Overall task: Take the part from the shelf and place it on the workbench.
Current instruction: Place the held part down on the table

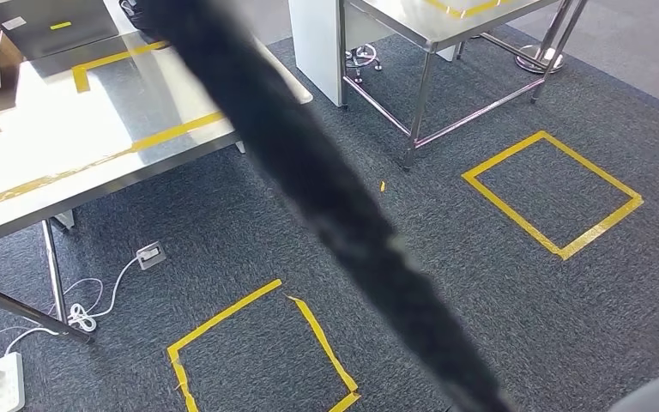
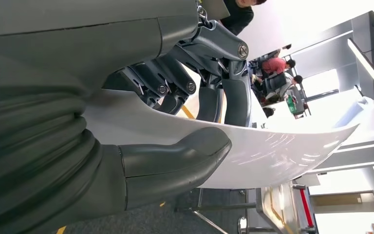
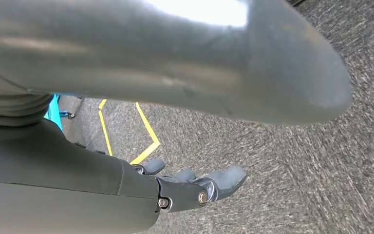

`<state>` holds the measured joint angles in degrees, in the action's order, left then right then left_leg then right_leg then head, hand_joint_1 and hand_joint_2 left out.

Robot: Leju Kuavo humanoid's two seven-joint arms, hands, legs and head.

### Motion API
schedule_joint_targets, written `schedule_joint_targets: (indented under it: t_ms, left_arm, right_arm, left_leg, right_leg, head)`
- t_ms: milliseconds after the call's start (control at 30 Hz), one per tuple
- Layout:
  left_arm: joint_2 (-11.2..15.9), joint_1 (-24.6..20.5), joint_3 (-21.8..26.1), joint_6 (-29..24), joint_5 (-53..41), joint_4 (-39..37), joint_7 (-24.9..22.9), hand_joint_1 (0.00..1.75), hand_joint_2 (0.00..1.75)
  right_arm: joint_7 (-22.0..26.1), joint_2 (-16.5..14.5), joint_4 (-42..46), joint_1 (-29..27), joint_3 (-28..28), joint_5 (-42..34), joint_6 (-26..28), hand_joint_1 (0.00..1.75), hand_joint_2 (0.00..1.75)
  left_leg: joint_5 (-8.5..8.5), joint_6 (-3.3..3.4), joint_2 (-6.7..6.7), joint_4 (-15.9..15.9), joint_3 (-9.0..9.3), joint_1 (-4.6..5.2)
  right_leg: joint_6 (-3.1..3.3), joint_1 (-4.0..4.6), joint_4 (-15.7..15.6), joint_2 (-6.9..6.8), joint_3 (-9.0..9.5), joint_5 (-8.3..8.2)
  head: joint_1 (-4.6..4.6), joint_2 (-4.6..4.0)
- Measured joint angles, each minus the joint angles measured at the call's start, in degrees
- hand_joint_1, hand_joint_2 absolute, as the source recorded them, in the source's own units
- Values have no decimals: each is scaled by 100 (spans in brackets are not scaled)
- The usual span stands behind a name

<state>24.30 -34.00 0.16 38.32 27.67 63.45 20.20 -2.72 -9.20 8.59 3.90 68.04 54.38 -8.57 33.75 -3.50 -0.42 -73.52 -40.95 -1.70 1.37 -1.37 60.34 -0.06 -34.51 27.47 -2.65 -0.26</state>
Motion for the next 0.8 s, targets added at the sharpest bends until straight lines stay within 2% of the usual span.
schedule_joint_targets:
  t_ms: [33, 67, 133, 200, 267, 367, 400, 467, 500, 533, 567, 600, 633, 667, 700, 733, 800]
  left_arm:
    - [-4, 12, 0, 5, -1, -2, -4, 175, 175]
    - [-7, 19, 0, 11, -1, -4, -8, 175, 175]
    - [-13, 0, -1, 29, -13, -4, -18, 175, 175]
    - [-31, -69, -4, 56, -40, -11, -32, 175, 175]
    - [-68, -162, -16, 81, -70, -47, -46, 175, 175]
    - [-109, -305, -37, 93, -92, -124, -31, 175, 175]
    - [-124, -355, -43, 94, -91, -149, -20, 175, 175]
    - [-169, -421, -50, 97, -79, -208, -2, 175, 175]
    - [-192, -431, -54, 101, -70, -238, 2, 175, 175]
    - [-214, -431, -60, 105, -59, -266, 4, 175, 175]
    - [-228, -431, -68, 108, -50, -289, 4, 175, 175]
    - [-240, -431, -78, 111, -42, -306, 5, 175, 175]
    - [-249, -433, -87, 111, -33, -316, 10, 175, 175]
    - [-254, -435, -93, 113, -22, -322, 19, 175, 175]
    - [-260, -439, -101, 114, -9, -327, 27, 175, 175]
    - [-267, -444, -109, 115, 4, -332, 39, 175, 175]
    - [-279, -451, -125, 117, 22, -337, 60, 175, 175]
  right_arm:
    - [-1, 0, 0, 0, 7, -7, 2, 0, 0]
    - [-4, 0, 0, 2, 13, -17, 6, 0, 0]
    - [-15, -6, 0, 8, 35, -48, 16, 0, 0]
    - [-30, -21, 0, 13, 68, -89, 34, 0, 0]
    - [-46, -30, 0, 15, 98, -126, 51, 0, 0]
    - [-52, -31, 0, 27, 116, -145, 52, 0, 0]
    - [-48, -31, 0, 31, 117, -147, 51, 0, 0]
    - [-38, -22, 1, 28, 120, -148, 51, 0, 0]
    - [-34, -16, 1, 24, 126, -148, 51, 0, 0]
    - [-34, -11, 1, 19, 134, -148, 51, 0, 0]
    - [-35, -9, 2, 16, 145, -149, 51, 0, 0]
    - [-35, -7, 2, 14, 156, -149, 52, 0, 0]
    - [-35, -5, 2, 14, 166, -149, 53, 0, 0]
    - [-35, -3, 2, 17, 174, -149, 54, 0, 0]
    - [-35, -2, 1, 19, 184, -149, 55, 0, 0]
    - [-36, -2, 1, 20, 193, -150, 56, 0, 0]
    - [-35, -2, 0, 19, 206, -151, 57, 0, 0]
  left_leg:
    - [-13, 32, 3, -140, -89, 13]
    - [-134, 76, 4, -55, -68, 33]
    - [-550, 215, 21, 646, 239, 107]
    - [-777, 325, 65, 1270, 544, 189]
    - [-779, 348, 74, 1422, 623, 233]
    - [-808, 369, 46, 1538, 693, 195]
    - [-816, 385, 45, 1577, 723, 175]
    - [-802, 420, 44, 1584, 744, 170]
    - [-789, 428, 38, 1575, 746, 171]
    - [-771, 431, 31, 1562, 750, 171]
    - [-749, 425, 23, 1543, 757, 168]
    - [-720, 412, 13, 1519, 769, 163]
    - [-683, 390, 6, 1487, 782, 159]
    - [-643, 360, 0, 1451, 786, 167]
    - [-610, 329, -9, 1425, 787, 176]
    - [-587, 299, -17, 1412, 786, 186]
    - [-574, 243, -32, 1432, 801, 192]
  right_leg:
    - [15, 23, 0, -8, 9, 11]
    - [27, 45, 1, -14, 25, 23]
    - [39, 77, -3, -21, 74, 53]
    - [12, 100, -5, -31, 97, 81]
    - [-45, 100, -21, -53, 99, 90]
    - [-139, 107, 65, -59, 74, 165]
    - [-166, 110, 259, -46, -21, 263]
    - [-202, 99, 948, -18, -405, 543]
    - [-217, 96, 1278, -12, -612, 635]
    - [-228, 92, 1464, -7, -757, 634]
    - [-236, 86, 1424, -6, -789, 518]
    - [-239, 78, 1174, -6, -711, 312]
    - [-238, 67, 777, -3, -554, 92]
    - [-230, 65, 420, 6, -393, -59]
    - [-206, 65, 164, 14, -271, -141]
    - [-178, 71, 37, 22, -207, -151]
    - [-101, 76, 23, 25, -184, -128]
  head:
    - [1, 0]
    - [1, 0]
    - [1, 0]
    - [-2, 0]
    - [-2, 0]
    - [-4, 0]
    - [-6, 0]
    - [-5, 0]
    - [-6, 0]
    - [-6, 0]
    - [-6, 0]
    - [-7, 0]
    - [-6, 0]
    - [-5, 0]
    - [-6, 0]
    - [-4, 0]
    - [-3, 0]
